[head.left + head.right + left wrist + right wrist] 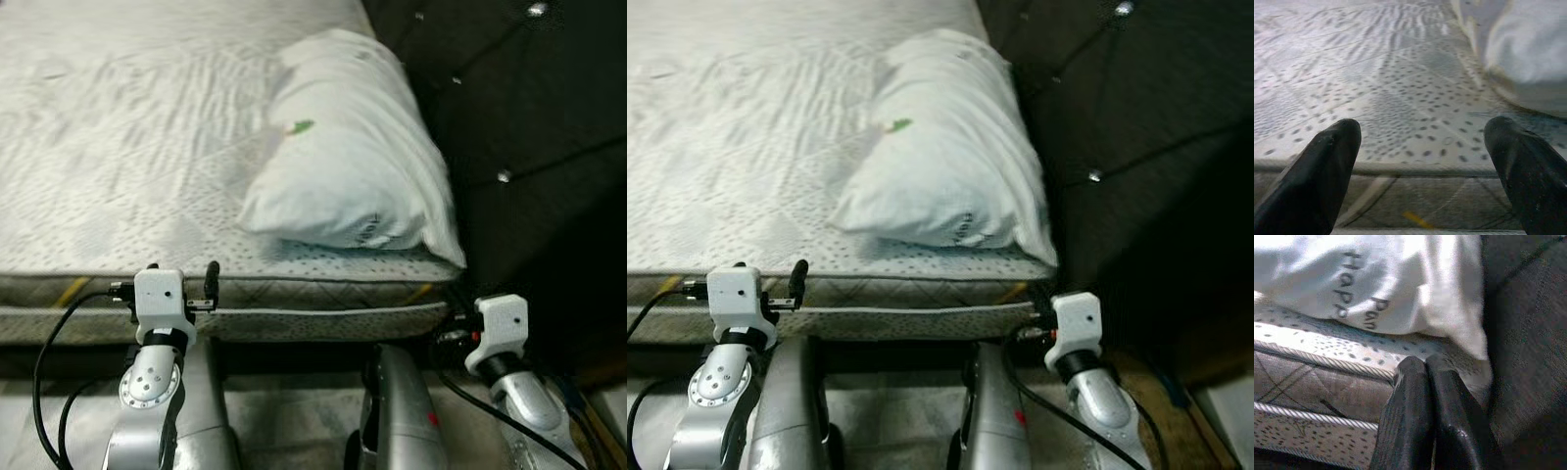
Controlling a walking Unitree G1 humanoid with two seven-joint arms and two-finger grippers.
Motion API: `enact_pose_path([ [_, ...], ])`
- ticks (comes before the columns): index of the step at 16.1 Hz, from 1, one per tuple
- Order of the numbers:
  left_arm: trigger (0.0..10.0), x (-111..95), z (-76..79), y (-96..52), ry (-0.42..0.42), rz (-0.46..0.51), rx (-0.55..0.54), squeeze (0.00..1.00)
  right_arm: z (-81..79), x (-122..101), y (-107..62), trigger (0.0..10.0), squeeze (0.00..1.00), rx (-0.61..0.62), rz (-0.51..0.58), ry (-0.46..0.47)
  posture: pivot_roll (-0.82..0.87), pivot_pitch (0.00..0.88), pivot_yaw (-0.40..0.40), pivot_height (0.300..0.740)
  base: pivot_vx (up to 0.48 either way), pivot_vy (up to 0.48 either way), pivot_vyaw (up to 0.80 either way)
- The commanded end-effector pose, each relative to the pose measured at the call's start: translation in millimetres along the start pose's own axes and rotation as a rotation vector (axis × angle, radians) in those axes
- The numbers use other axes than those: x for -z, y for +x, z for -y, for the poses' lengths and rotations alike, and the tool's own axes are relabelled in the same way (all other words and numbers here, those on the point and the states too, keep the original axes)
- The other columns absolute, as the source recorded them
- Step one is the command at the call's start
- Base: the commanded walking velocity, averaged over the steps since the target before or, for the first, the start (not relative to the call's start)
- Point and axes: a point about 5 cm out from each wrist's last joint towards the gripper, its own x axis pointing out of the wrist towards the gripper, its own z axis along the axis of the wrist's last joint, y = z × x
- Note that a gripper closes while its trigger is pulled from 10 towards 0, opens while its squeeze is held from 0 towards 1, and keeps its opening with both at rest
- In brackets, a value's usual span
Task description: Clean up the room
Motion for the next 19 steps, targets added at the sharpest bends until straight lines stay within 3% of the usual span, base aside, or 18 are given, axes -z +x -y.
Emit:
enact_pose_path([
  [1, 10.0, 3, -0.7, -1.9, 0.007, -0.005, 0.002, 0.0, 7.2, -4, -1.5, 0.0, 0.0, 0.033, -0.011, -0.004, 0.04, 0.044, -0.069, 0.506, 0.0, 0.0, 0.0],
  [4, 10.0, 3, -2.3, -1.3, 0.009, -0.006, 0.002, 0.0, 3.0, -6, 3.8, 0.0, 0.0, 0.011, -0.036, -0.019, 0.04, 0.046, -0.066, 0.506, 0.0, 0.0, 0.0],
  [5, 10.0, 2, -1.6, -0.7, 0.009, -0.004, 0.004, 0.0, -1.6, -13, 14.1, 10.0, 1.0, -0.027, -0.016, 0.006, 0.03, 0.049, -0.06, 0.506, 0.0, 0.0, 0.0],
  [7, 10.0, 1, 0.9, -0.5, 0.008, -0.003, 0.013, 0.0, -20.9, -27, 39.1, 10.0, 1.0, -0.182, 0.024, 0.023, 0.04, 0.052, -0.055, 0.506, 0.0, 0.0, 0.0],
  [11, 10.0, 1, -5.1, -6.3, 0.02, -0.014, 0.002, 0.0, -30.1, -46, 76.5, 10.0, 1.0, -0.336, 0.087, -0.193, 0.08, 0.078, -0.056, 0.506, 0.0, 0.0, 0.0],
  [14, 10.0, 0, -10.6, -14.7, 0.03, -0.021, -0.004, 0.0, -23.4, -57, 100.8, 10.0, 1.0, -0.306, 0.107, -0.268, 0.12, 0.107, -0.054, 0.506, 0.0, 0.0, 0.0],
  [16, 10.0, -1, -7.4, -26.4, 0.016, -0.053, 0.081, 0.0, -17.5, -69, 117.3, 10.0, 1.0, -0.246, 0.141, -0.296, 0.15, 0.135, -0.038, 0.506, 0.0, 0.0, 0.0],
  [19, 10.0, -2, -3.1, -37.4, 0.039, -0.071, 0.143, 0.0, -18.9, -76, 127.5, 10.0, 1.0, -0.237, 0.171, -0.339, 0.16, 0.174, -0.013, 0.506, 0.0, 0.0, 0.0],
])
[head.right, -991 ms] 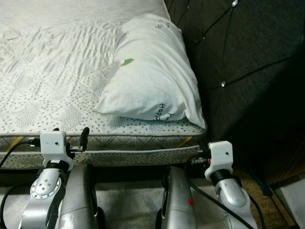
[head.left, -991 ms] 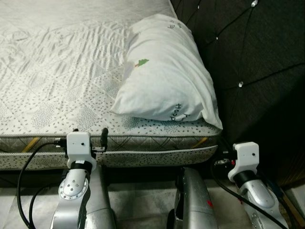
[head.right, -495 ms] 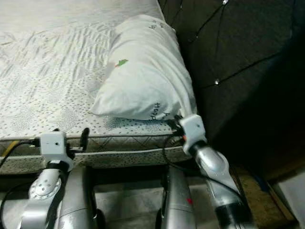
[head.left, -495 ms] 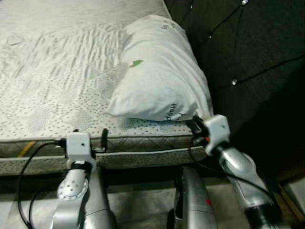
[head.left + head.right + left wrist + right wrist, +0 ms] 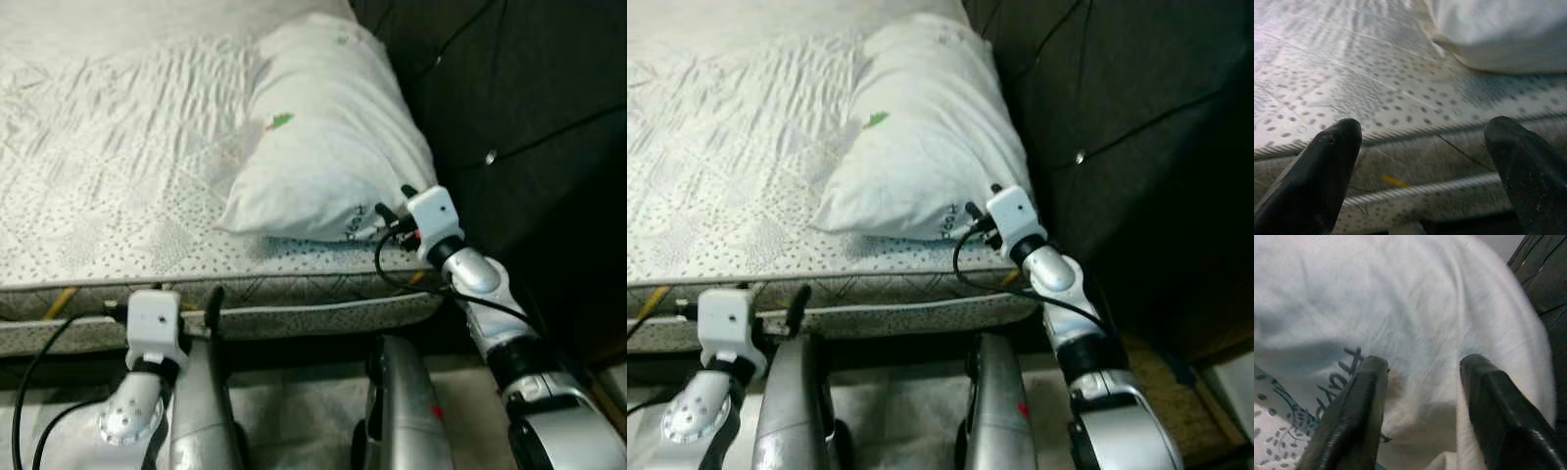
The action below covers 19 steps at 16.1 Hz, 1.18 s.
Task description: Clean up the room
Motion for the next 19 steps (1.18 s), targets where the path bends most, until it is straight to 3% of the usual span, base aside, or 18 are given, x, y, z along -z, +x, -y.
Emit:
enact_pose_path([
  [1, 10.0, -3, 1.8, -5.0, 0.01, -0.005, 0.023, 0.0, 4.1, -3, 2.2, 10.0, 1.0, 0.016, 0.016, -0.026, 0.16, 0.187, -0.008, 0.506, 0.0, 0.0, 0.0],
  [3, 10.0, -6, 2.4, -8.7, 0.016, -0.012, 0.034, 0.0, 8.4, -3, 4.5, 10.0, 1.0, 0.037, 0.017, -0.049, 0.17, 0.205, -0.005, 0.506, 0.0, 0.0, 0.0],
  [5, 10.0, -8, 1.1, -12.1, 0.028, -0.02, 0.041, 0.0, 28.4, -16, 6.5, 10.0, 1.0, 0.157, 0.083, -0.101, 0.18, 0.212, -0.004, 0.506, 0.0, 0.0, 0.0],
  [6, 10.0, -8, -0.5, -14.1, 0.032, -0.027, 0.037, 0.0, 45.0, -25, 3.3, 10.0, 1.0, 0.229, 0.123, -0.158, 0.18, 0.212, 0.0, 0.506, 0.0, 0.0, 0.0],
  [9, 10.0, -7, 2.4, -13.5, 0.036, -0.038, 0.053, 0.0, 59.0, -23, -10.7, 10.0, 1.0, 0.281, 0.132, -0.228, 0.16, 0.213, 0.004, 0.506, 0.0, 0.0, 0.0],
  [11, 10.0, -7, 4.3, -12.0, 0.035, -0.041, 0.059, 0.0, 59.8, -12, -16.3, 10.0, 1.0, 0.263, 0.095, -0.231, 0.16, 0.215, 0.007, 0.506, 0.0, 0.0, 0.0],
  [14, 10.0, -7, 4.0, -12.1, 0.037, -0.044, 0.061, 0.0, 46.7, 1, -12.2, 10.0, 1.0, 0.091, 0.019, -0.151, 0.17, 0.21, 0.007, 0.506, 0.0, 0.0, 0.0],
  [18, 10.0, -9, 2.5, -15.0, 0.042, -0.044, 0.051, 0.0, 24.8, -8, 11.4, 10.0, 1.0, -0.018, 0.009, -0.174, 0.2, 0.222, 0.006, 0.506, 0.0, 0.0, 0.0],
  [19, 10.0, -9, 2.0, -16.3, 0.046, -0.045, 0.049, 0.0, 17.6, -13, 22.6, 10.0, 0.27, -0.029, -0.008, -0.192, 0.2, 0.225, 0.006, 0.506, 0.0, 0.0, 0.0],
])
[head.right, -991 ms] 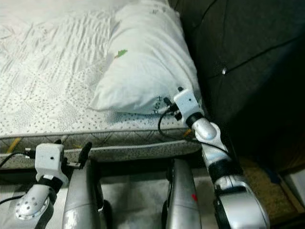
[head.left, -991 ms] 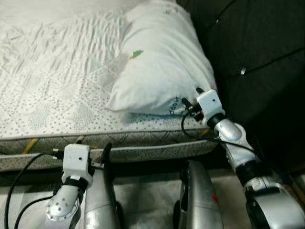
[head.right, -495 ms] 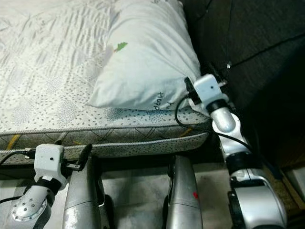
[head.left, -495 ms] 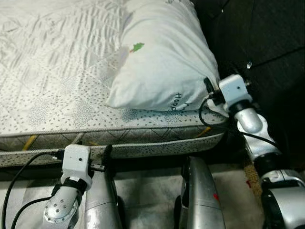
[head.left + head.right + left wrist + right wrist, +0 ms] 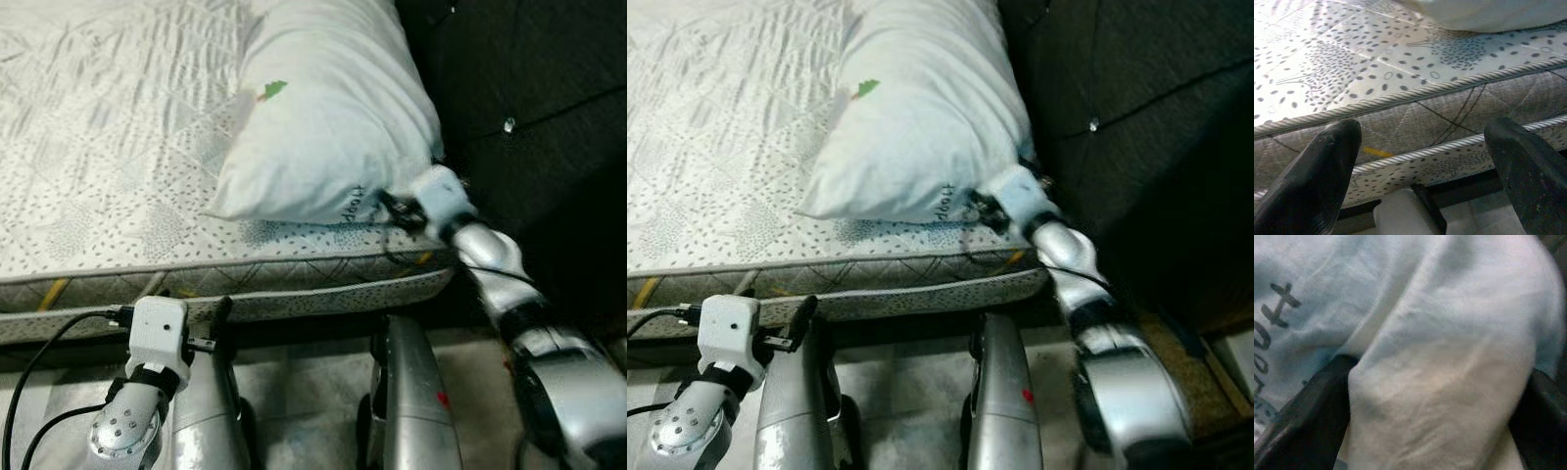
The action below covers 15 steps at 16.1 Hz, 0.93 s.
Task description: Clean up the room
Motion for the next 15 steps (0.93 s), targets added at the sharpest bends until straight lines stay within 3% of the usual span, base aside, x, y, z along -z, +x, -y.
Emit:
enact_pose_path([
  [1, 10.0, 0, -2.3, -3.3, 0.015, -0.01, -0.005, 0.0, -7.5, -6, 10.0, 10.0, 0.0, -0.009, -0.015, -0.012, 0.21, 0.224, 0.004, 0.506, 0.0, 0.0, 0.0],
  [4, 10.0, -2, -4.2, -2.4, 0.02, -0.006, -0.013, 0.0, -15.4, -31, 32.0, 10.0, 0.0, 0.054, 0.021, 0.066, 0.22, 0.218, 0.001, 0.506, 0.0, 0.0, 0.0],
  [5, 10.0, -4, -4.2, -1.1, 0.022, 0.0, -0.018, 0.0, -24.9, -46, 40.8, 0.0, 0.0, 0.047, 0.07, 0.096, 0.23, 0.217, -0.001, 0.506, 0.0, 0.0, 0.0],
  [8, 10.0, -4, -4.8, -3.0, 0.023, 0.0, -0.023, 0.0, -31.8, -47, 43.0, 0.0, 0.0, 0.045, 0.07, 0.15, 0.23, 0.214, -0.005, 0.506, 0.0, 0.0, 0.0],
  [15, 10.0, -3, -3.1, -3.5, 0.019, 0.003, -0.037, 0.0, -26.1, -39, 39.0, 0.0, 0.0, 0.063, 0.061, 0.28, 0.24, 0.211, -0.021, 0.506, 0.0, 0.0, 0.0],
])
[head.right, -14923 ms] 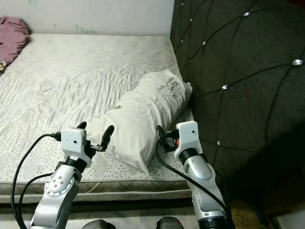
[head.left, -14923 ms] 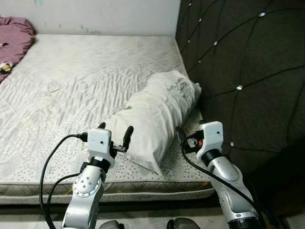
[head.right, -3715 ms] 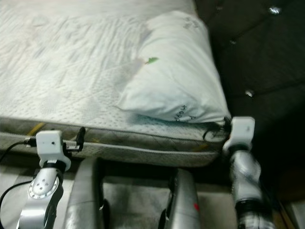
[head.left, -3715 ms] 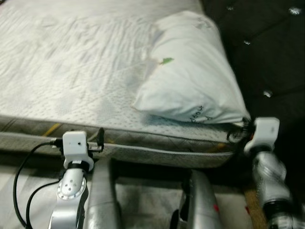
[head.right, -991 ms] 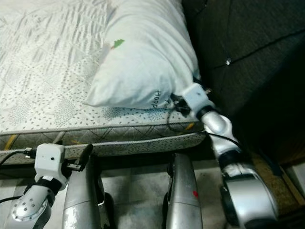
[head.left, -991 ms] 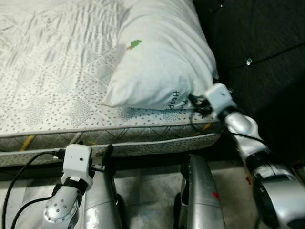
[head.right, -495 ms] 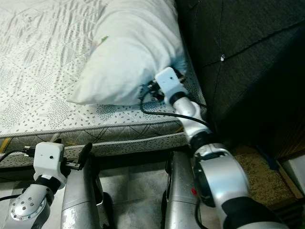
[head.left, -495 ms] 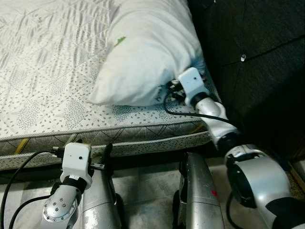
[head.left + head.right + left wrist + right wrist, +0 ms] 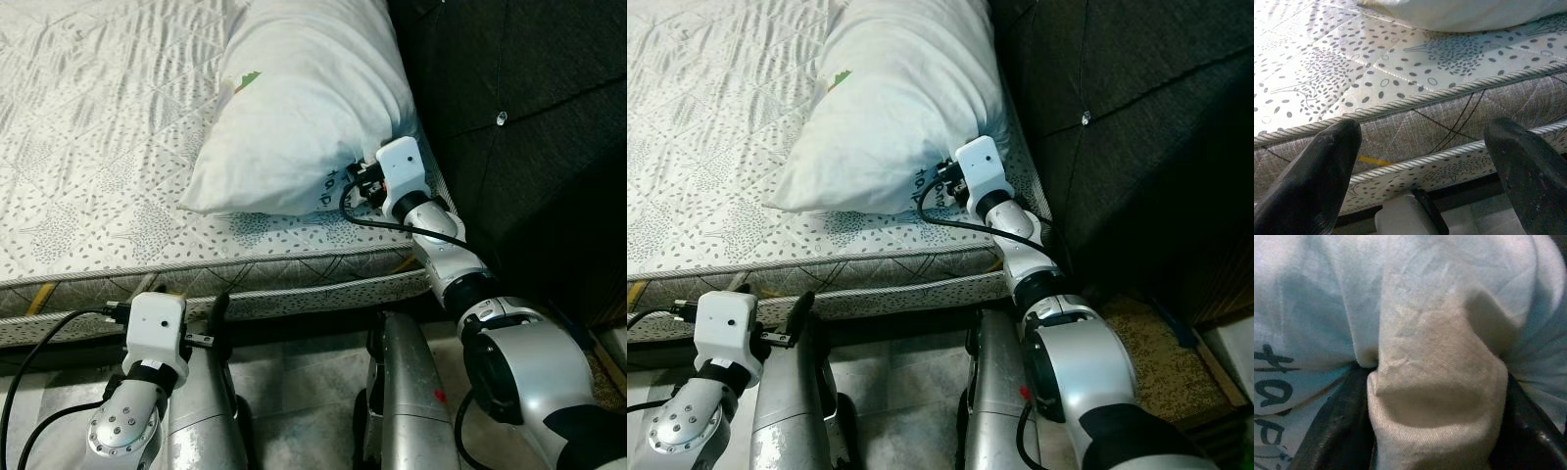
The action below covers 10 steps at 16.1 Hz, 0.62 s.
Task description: Clean up the room
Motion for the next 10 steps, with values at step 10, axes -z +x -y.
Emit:
enact_pose_path([
  [10, 10.0, 0.2, 1.6, -1.8, 0.001, 0.001, -0.02, 0.0, -1.2, -3.2, 5.6, 0.0, 0.0, 0.03, 0.007, 0.319, 0.24, 0.205, -0.032, 0.506, 0.0, 0.0, 0.0],
])
